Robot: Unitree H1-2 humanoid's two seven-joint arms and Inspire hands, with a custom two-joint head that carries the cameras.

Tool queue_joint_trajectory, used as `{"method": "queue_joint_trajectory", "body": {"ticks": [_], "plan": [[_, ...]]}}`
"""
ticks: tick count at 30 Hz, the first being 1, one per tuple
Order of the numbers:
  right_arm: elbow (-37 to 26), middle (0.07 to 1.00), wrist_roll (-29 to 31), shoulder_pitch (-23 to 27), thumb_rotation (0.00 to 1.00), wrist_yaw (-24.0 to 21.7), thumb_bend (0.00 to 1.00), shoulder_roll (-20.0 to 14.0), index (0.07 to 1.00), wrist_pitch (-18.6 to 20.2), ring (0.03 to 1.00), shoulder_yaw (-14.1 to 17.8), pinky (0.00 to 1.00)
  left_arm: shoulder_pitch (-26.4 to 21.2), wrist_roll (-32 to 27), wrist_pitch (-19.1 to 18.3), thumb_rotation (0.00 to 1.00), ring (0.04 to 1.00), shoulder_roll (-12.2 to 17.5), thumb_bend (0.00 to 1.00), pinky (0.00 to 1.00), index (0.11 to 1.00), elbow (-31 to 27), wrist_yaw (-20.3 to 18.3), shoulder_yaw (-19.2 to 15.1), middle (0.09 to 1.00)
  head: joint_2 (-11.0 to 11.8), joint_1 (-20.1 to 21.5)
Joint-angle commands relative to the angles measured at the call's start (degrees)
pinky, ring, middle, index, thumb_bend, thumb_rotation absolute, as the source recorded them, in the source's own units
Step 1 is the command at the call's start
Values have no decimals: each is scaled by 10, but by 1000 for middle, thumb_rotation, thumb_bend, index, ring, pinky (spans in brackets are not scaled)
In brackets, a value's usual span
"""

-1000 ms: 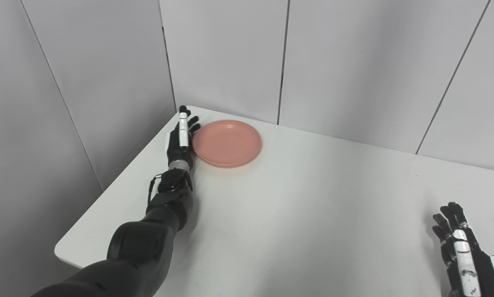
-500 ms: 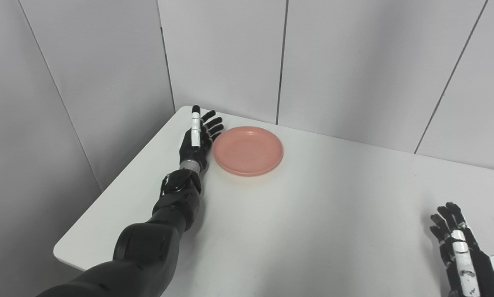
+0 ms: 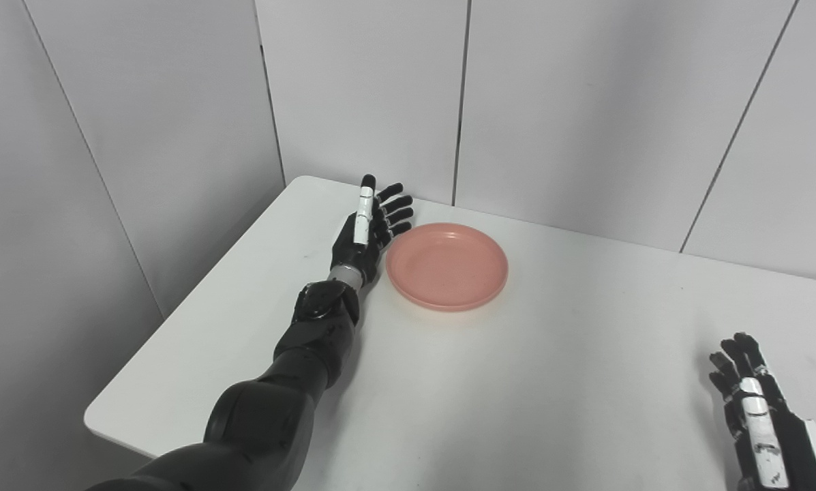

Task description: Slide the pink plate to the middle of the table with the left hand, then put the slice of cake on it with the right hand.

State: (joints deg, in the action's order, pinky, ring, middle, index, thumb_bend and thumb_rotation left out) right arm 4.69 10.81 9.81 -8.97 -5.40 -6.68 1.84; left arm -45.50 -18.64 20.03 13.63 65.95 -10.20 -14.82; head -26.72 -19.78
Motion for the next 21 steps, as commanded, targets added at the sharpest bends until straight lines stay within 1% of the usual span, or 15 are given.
{"method": "queue_joint_trajectory", "body": {"ticks": [1, 5, 9, 10, 12, 14, 17, 19, 21], "plan": [[8, 936, 0, -12, 805, -1, 685, 6, 933, 3, 930, -3, 962, -14, 9, 0, 1000, 810, 5, 815, 788, 794, -29, -9, 6, 797, 0, 6], [5, 932, -4, -14, 808, 0, 678, 8, 932, -3, 926, -5, 953, -4, 8, -11, 1000, 818, 0, 805, 797, 808, -52, -17, 14, 807, -4, 13], [-4, 932, -1, -15, 799, 2, 690, 14, 931, 12, 928, -6, 957, 2, 17, -16, 1000, 833, -2, 815, 813, 825, -63, -21, 24, 822, -6, 21], [-6, 940, -1, -15, 809, 1, 689, 15, 938, 14, 937, -7, 975, 5, 20, -17, 1000, 846, -3, 814, 827, 837, -67, -22, 28, 835, -6, 23], [-11, 943, -1, -16, 817, 2, 693, 17, 942, 21, 942, -8, 981, 10, 25, -22, 1000, 867, -5, 800, 853, 861, -78, -20, 35, 856, -7, 24], [-12, 950, -2, -15, 817, 4, 683, 21, 949, 21, 950, -9, 996, 12, 40, -20, 1000, 876, -5, 794, 870, 874, -82, -11, 45, 867, -7, 26], [-13, 949, -4, -14, 819, 8, 667, 25, 947, 20, 949, -9, 995, 14, 67, -6, 1000, 884, -3, 802, 888, 880, -77, 0, 60, 873, -9, 32], [-17, 947, -7, -14, 823, 11, 657, 26, 943, 23, 946, -10, 989, 17, 73, -4, 1000, 885, -4, 806, 890, 881, -81, 2, 64, 874, -10, 35], [-17, 943, -6, -12, 809, 10, 679, 28, 936, 23, 941, -11, 975, 19, 69, -13, 1000, 890, -7, 808, 894, 893, -92, -4, 65, 881, -10, 40]]}}
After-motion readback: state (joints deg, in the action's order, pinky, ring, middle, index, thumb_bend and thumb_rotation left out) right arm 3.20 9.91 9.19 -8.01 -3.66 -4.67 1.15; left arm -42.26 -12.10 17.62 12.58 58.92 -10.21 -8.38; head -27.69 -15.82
